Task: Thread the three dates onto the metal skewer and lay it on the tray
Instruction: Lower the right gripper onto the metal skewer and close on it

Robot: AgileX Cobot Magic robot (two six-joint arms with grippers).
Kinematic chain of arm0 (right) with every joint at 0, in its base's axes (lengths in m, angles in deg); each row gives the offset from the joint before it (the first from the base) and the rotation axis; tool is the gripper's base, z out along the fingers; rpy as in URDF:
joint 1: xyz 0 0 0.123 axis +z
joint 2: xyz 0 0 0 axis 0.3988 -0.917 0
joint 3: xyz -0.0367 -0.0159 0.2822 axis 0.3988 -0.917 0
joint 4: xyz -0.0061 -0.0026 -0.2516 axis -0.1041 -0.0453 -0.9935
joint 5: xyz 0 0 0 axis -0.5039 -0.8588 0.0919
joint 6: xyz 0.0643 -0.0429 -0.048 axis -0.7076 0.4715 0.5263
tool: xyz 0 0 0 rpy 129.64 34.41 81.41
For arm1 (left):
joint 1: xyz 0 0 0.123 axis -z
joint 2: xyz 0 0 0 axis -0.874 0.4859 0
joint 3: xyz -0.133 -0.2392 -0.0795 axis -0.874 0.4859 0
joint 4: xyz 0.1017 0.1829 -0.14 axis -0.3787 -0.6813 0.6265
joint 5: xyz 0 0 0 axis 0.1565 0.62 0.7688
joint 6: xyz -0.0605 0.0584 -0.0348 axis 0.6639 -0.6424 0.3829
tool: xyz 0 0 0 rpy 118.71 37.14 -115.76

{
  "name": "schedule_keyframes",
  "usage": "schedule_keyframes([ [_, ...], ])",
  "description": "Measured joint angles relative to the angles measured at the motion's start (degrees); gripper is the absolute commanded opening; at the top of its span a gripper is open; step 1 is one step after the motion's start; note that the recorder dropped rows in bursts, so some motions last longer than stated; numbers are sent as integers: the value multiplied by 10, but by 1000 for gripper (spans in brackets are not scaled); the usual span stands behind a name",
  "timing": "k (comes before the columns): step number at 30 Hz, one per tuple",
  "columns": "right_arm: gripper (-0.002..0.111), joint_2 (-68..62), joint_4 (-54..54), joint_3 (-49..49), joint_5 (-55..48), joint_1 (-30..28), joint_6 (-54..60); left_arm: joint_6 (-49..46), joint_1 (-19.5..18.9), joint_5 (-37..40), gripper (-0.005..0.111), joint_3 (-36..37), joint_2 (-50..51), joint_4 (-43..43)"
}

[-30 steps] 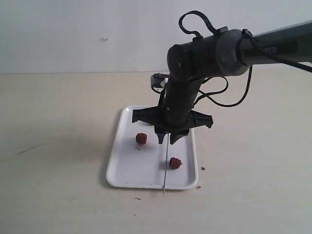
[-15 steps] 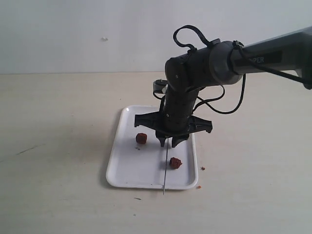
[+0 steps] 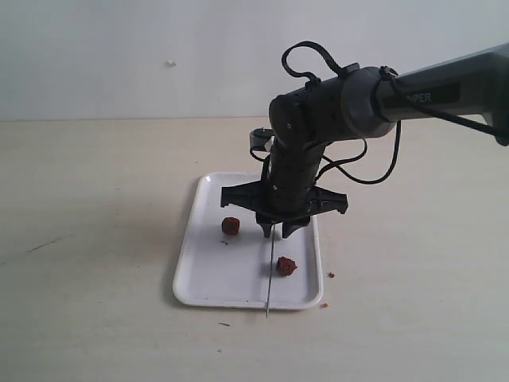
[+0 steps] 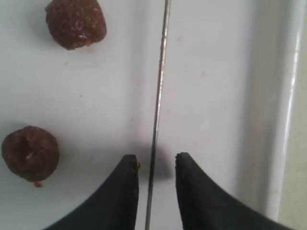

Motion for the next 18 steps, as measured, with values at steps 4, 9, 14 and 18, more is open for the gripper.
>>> schedule_keyframes([
  [4, 29, -1, -3, 0, 0, 0, 0, 0, 0, 0, 1, 0, 0, 0],
  [9, 23, -11, -7, 3, 2, 0, 0, 0, 0, 0, 1, 0, 0, 0],
  [14, 0, -11, -8, 3, 2, 0, 0, 0, 0, 0, 1, 0, 0, 0],
  [18, 0, -11, -8, 3, 8, 0, -16, 0, 0, 0, 1, 0, 0, 0],
])
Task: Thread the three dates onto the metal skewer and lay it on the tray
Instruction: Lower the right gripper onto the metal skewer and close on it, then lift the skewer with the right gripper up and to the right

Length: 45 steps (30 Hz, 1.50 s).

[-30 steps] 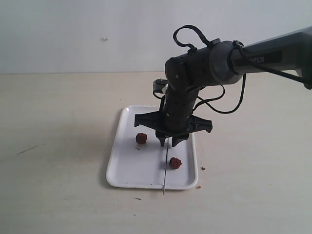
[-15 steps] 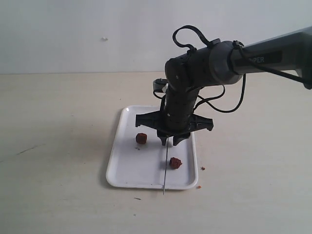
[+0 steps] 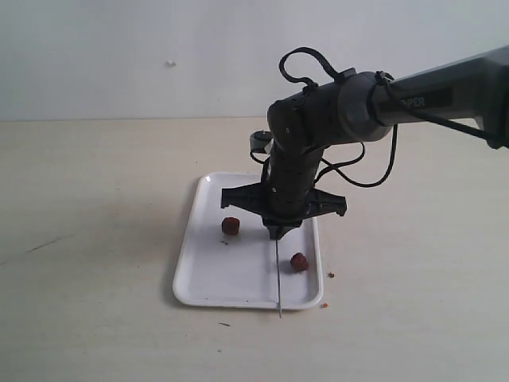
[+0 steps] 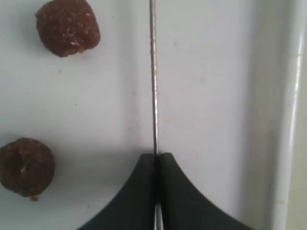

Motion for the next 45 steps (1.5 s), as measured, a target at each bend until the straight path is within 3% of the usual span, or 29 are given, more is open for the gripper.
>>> schedule_keyframes([
  [11, 0, 5, 2, 0, 28, 0, -74, 0, 0, 0, 1, 0, 0, 0],
  [17, 0, 74, -27, 0, 25, 0, -62, 0, 0, 0, 1, 0, 0, 0],
  [24, 0, 211, -41, 0, -43, -22, 55, 0, 0, 0, 1, 0, 0, 0],
  [33, 0, 386, -99, -39, -241, -42, 277, 0, 0, 0, 1, 0, 0, 0],
  [38, 0, 406, -101, -111, -267, -42, 441, 0, 0, 0, 1, 0, 0, 0],
  [45, 0, 406, -112, -187, -268, -42, 533, 0, 0, 0, 1, 0, 0, 0],
])
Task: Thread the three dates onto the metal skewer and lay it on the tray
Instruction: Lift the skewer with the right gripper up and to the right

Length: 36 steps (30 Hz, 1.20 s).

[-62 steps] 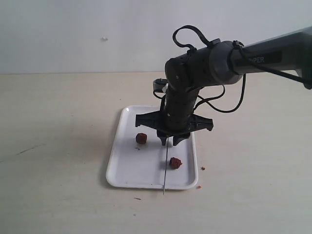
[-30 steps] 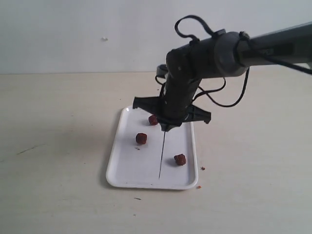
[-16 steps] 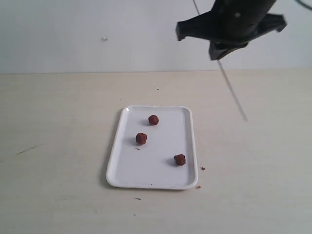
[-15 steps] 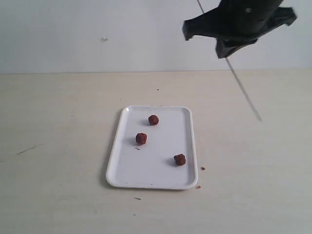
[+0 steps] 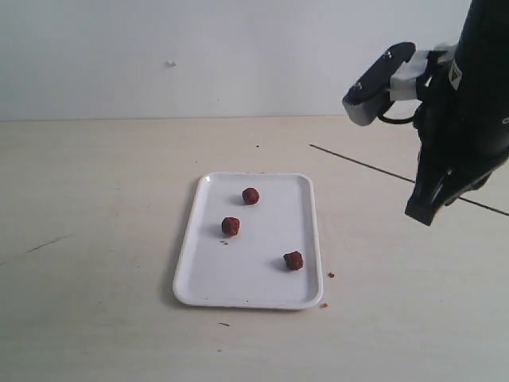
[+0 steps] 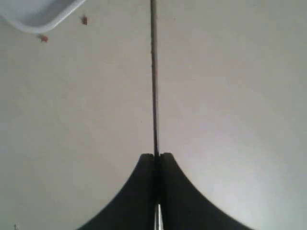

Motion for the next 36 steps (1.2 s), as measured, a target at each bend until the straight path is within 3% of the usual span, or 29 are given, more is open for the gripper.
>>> schedule_keyframes([
  [11, 0, 0, 48, -34, 149, 0, 116, 0, 0, 0, 1, 0, 0, 0],
  [21, 0, 0, 33, -53, 196, 0, 244, -2, 0, 2, 1, 0, 0, 0],
  [28, 0, 0, 26, -54, 209, 0, 253, -32, 0, -1, 1, 0, 0, -9],
  [33, 0, 0, 21, -54, 217, -13, 232, -9, 0, -163, 1, 3, 0, -1],
  [36, 0, 0, 31, -54, 223, -66, 214, 23, 0, -275, 1, 3, 0, -1],
])
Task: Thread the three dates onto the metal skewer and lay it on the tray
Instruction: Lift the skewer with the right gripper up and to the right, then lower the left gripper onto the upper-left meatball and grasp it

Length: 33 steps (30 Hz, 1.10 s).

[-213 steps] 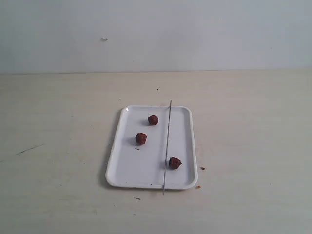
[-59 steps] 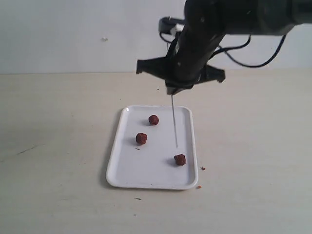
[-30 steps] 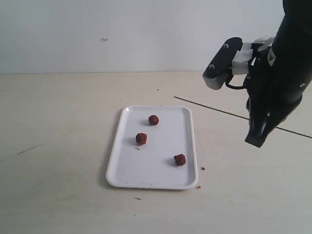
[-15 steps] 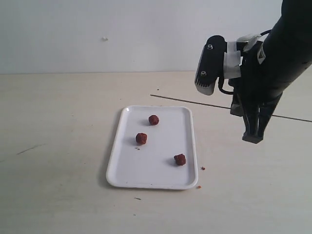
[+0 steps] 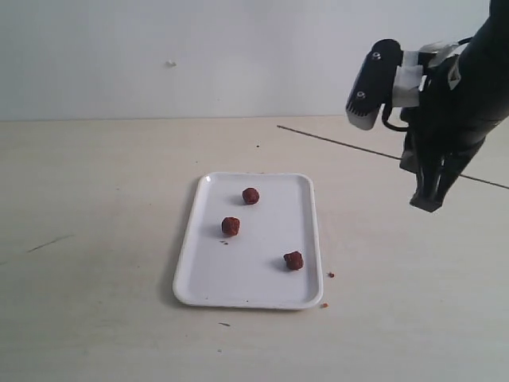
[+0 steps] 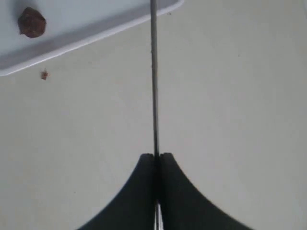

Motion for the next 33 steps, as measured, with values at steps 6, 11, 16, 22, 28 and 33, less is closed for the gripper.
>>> schedule_keyframes([
  [6, 0, 0, 49, 0, 12, -62, 6, 75, 0, -186, 0, -46, 14, 26],
  [11, 0, 0, 66, 0, 16, -63, 10, 30, 0, -33, 0, -230, 192, 41],
  [16, 0, 0, 88, -15, 11, -63, 10, -19, 8, 166, 0, -403, 471, 41],
  [22, 0, 0, 96, -52, 13, -63, 10, -85, 95, 328, 6, -535, 747, 41],
  [28, 0, 0, 101, -54, 76, -74, -41, -110, 186, 451, 38, -685, 958, 42],
  [33, 0, 0, 101, -54, 103, -113, -93, -71, 237, 493, 50, -795, 1095, 52],
])
